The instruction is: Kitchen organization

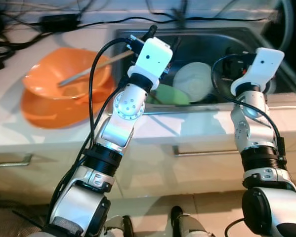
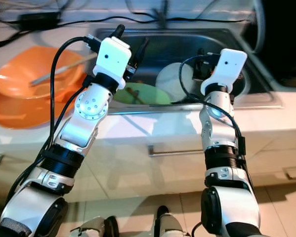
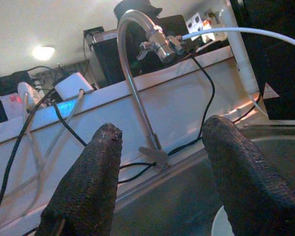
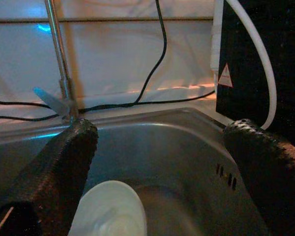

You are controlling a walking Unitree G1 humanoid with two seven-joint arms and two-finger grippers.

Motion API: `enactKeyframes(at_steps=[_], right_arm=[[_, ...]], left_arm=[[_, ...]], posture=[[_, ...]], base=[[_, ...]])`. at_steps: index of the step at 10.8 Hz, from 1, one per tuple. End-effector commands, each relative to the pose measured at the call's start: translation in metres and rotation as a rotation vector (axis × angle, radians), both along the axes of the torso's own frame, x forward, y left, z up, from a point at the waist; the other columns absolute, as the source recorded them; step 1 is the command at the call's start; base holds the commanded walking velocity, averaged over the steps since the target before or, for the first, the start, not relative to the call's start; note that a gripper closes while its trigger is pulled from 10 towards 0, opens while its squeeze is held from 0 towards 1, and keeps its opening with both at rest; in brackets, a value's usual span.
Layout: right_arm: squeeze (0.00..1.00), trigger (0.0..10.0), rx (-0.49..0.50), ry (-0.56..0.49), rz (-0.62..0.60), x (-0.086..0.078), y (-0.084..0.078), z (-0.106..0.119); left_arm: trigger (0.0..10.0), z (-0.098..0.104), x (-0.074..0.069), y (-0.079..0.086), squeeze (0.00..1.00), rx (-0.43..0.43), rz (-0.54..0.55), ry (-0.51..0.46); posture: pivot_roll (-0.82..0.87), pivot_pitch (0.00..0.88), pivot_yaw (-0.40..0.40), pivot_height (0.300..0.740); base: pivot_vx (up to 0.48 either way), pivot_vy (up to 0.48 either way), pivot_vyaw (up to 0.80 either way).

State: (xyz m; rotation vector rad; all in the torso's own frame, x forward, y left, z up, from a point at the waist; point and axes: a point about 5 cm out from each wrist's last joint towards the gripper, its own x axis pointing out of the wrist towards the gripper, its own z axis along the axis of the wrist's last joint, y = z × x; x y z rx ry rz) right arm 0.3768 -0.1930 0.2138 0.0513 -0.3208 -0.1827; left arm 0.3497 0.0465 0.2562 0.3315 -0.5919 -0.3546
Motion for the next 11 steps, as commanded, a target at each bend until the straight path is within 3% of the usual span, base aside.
enactKeyframes(at_steps=[1,5,8,11], right_arm=[[0.0,10.0,0.003,0.0,0.005,-0.0001,0.001,-0.0014],[0.0,10.0,0.007,0.0,0.008,-0.0001,0.0022,-0.0016],[0.0,10.0,0.006,-0.003,0.016,0.0002,0.0043,-0.0009],[0.0,10.0,0.004,-0.002,0.02,0.0003,0.0047,-0.0009]], left_arm=[[10.0,0.0045,-0.0021,-0.0006,0.0,0.006,-0.004,-0.015],[10.0,0.0048,-0.004,-0.0015,0.0,-0.003,-0.002,-0.009],[10.0,0.0061,-0.0018,0.003,0.0,0.004,0.041,-0.016],[10.0,0.0082,-0.0022,0.0053,0.0,-0.011,0.041,-0.023]], posture=[[0.06,0.099,0.0,0.74],[0.06,0.099,-0.001,0.74],[0.06,0.098,-0.001,0.74],[0.06,0.098,-0.005,0.74]], base=[[0.0,0.0,0.0],[0.0,0.0,0.0],[0.0,-0.409,0.0],[0.0,0.0,0.0]])
